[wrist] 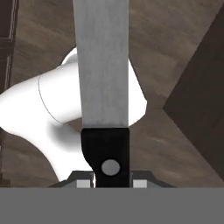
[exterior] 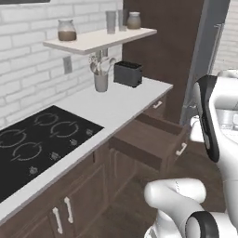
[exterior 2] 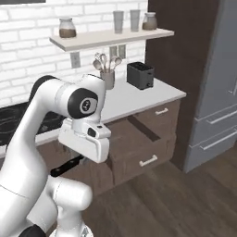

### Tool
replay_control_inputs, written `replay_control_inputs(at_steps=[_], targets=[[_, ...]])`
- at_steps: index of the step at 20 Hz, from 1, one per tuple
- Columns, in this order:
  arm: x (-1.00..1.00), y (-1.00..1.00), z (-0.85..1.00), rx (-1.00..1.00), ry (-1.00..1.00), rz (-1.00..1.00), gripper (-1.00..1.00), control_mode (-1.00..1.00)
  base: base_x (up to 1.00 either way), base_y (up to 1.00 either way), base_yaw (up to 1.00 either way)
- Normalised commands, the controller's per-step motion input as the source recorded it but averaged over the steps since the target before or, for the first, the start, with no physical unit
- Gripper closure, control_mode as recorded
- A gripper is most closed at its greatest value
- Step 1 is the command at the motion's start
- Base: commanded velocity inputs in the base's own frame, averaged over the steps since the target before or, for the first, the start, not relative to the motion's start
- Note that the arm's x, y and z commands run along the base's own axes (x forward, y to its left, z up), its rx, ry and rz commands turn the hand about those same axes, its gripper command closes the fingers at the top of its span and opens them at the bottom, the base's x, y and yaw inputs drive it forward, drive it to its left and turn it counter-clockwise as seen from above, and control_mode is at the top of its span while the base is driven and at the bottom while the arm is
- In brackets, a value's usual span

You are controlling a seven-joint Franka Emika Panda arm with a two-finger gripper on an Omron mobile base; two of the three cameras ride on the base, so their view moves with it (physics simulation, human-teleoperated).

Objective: Pick up the knife from the drawer and place it on the cutting board. Then place the meat from the plate to the cutting board.

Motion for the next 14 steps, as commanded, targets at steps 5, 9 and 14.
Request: replay_control_inputs(at_steps=[5,9,14], targets=[[0.0,0.0,0.0,0.0,0.0,0.0,1.0,1.0,-0.55,0.04,-0.68],[0.0,0.0,0.0,0.0,0.0,0.0,1.0,1.0,-0.58,0.0,-0.79],[0.0,0.0,0.0,0.0,0.0,0.0,1.0,1.0,-0.38,0.0,-0.86]])
